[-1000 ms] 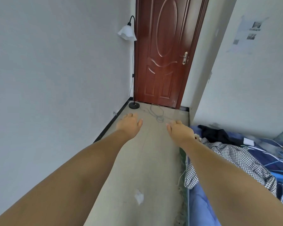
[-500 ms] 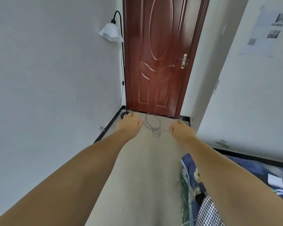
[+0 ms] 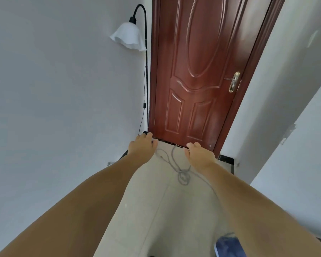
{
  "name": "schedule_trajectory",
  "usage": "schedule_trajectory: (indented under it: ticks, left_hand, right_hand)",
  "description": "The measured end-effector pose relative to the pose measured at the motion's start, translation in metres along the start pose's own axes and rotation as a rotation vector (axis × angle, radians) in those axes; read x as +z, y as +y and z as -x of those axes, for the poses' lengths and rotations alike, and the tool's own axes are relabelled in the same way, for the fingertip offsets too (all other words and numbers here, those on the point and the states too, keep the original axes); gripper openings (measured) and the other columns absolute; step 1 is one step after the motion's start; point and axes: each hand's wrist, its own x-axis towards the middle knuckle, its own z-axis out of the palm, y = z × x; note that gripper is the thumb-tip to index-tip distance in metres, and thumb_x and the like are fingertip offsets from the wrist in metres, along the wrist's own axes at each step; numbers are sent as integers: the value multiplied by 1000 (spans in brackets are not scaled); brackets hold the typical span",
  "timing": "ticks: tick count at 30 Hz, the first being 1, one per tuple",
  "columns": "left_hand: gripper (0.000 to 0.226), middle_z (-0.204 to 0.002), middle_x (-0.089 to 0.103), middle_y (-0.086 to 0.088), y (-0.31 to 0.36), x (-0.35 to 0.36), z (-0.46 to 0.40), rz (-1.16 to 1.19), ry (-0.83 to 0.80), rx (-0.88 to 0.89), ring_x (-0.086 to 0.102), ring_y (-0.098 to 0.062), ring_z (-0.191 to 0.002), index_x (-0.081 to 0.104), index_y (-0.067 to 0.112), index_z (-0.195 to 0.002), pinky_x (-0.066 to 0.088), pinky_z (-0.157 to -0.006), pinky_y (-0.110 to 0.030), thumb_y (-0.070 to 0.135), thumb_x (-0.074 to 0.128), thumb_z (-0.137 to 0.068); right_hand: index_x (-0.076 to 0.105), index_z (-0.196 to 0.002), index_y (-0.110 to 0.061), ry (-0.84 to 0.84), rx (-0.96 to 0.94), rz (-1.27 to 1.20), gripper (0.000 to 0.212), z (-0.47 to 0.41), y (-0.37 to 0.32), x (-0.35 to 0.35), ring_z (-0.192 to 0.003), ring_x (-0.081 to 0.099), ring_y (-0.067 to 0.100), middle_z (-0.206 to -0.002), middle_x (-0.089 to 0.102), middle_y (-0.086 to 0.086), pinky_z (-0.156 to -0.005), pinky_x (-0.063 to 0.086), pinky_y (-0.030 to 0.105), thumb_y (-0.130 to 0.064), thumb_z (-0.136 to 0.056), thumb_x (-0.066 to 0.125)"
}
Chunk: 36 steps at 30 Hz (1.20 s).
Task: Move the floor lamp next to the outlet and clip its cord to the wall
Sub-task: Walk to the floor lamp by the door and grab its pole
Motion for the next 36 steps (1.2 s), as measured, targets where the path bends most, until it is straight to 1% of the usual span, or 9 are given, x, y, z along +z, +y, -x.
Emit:
schedule_trajectory:
  ticks: [3, 7, 12, 14, 18, 24, 28, 32, 36]
  left_hand:
    - [40, -119, 57, -13, 6, 14, -85, -21, 3, 78, 52, -30, -108, 47, 12, -122, 46, -84, -43, 38, 30, -97]
    - [40, -117, 58, -12, 11, 21, -194, 2, 8, 63, 54, -29, -106, 48, 11, -120, 48, -86, -44, 38, 30, -97]
    - [38, -112, 60, -10, 5, 48, -307, -7, 13, 61, 55, -26, -101, 48, 13, -117, 48, -82, -41, 39, 31, -96]
    - [39, -115, 59, -10, -3, 64, -350, -14, 2, 27, 55, -26, -104, 47, 13, -121, 48, -85, -41, 39, 31, -97]
    - [44, -125, 56, -12, -23, 101, -439, -24, -26, -105, 52, -28, -114, 44, 12, -130, 45, -90, -43, 38, 28, -98]
    - [43, -126, 58, -10, -42, 143, -556, 4, -40, -232, 55, -28, -113, 46, 13, -127, 48, -89, -42, 40, 30, -97]
    - [48, -135, 54, -9, -76, 169, -607, 13, -104, -321, 52, -28, -121, 42, 15, -134, 46, -93, -42, 43, 30, -97]
    - [49, -135, 53, -8, -126, 207, -667, 15, -169, -442, 51, -28, -122, 42, 16, -135, 45, -93, -43, 44, 29, -96]
    - [53, -135, 54, -8, -173, 259, -735, 39, -246, -473, 52, -27, -120, 42, 16, -134, 46, -91, -42, 49, 29, -95]
  right_hand:
    - [48, -116, -11, 3, 23, -21, 40, -84, 18, 2, -97, 61, 35, -116, 53, 11, -77, 45, 42, -38, -100, 23]
    - [49, -117, -12, 30, 43, -35, 41, -185, 46, -5, -96, 62, 35, -115, 54, 11, -75, 45, 39, -39, -100, 24]
    - [50, -112, -12, 5, 92, -18, 39, -296, 88, 2, -94, 62, 34, -112, 55, 10, -77, 50, 42, -39, -100, 24]
    - [49, -114, -11, -20, 98, -12, 40, -343, 100, 12, -97, 62, 34, -114, 54, 10, -79, 50, 42, -38, -100, 23]
    - [48, -116, -11, -71, 1, -11, 40, -444, 115, 43, -97, 62, 34, -115, 53, 10, -78, 48, 40, -38, -101, 22]
    - [49, -115, -12, -169, -76, -33, 40, -599, 138, 85, -99, 63, 34, -115, 55, 11, -79, 48, 41, -39, -100, 24]
    - [51, -111, -12, -244, -61, -125, 41, -680, 127, 124, -96, 62, 34, -111, 55, 13, -74, 44, 38, -40, -99, 23]
    - [51, -115, -13, -333, -103, -165, 42, -748, 107, 179, -103, 60, 35, -115, 56, 14, -80, 46, 41, -40, -99, 24]
    - [51, -116, -12, -378, -86, -166, 38, -818, 93, 244, -102, 60, 32, -116, 58, 13, -75, 43, 36, -35, -100, 25]
